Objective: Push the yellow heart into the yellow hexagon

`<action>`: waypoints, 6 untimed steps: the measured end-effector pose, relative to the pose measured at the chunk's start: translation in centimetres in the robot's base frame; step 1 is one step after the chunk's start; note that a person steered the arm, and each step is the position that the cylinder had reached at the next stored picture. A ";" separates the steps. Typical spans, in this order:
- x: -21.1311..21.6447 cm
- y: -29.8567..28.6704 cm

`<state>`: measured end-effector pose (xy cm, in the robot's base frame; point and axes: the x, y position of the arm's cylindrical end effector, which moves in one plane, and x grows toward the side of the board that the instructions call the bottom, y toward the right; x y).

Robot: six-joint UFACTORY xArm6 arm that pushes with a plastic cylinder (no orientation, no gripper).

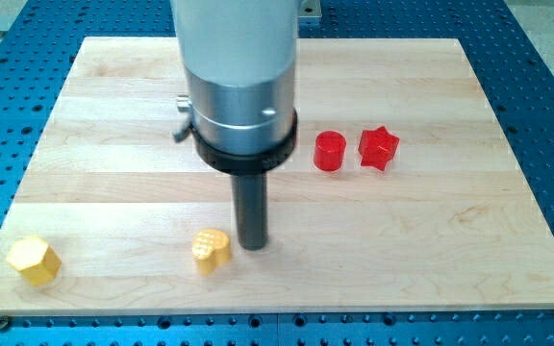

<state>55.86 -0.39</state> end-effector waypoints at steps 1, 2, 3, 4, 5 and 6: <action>0.0 0.0; 1.1 -9.8; 2.3 -5.3; 5.7 -12.4; 6.0 -14.6; 5.1 -17.9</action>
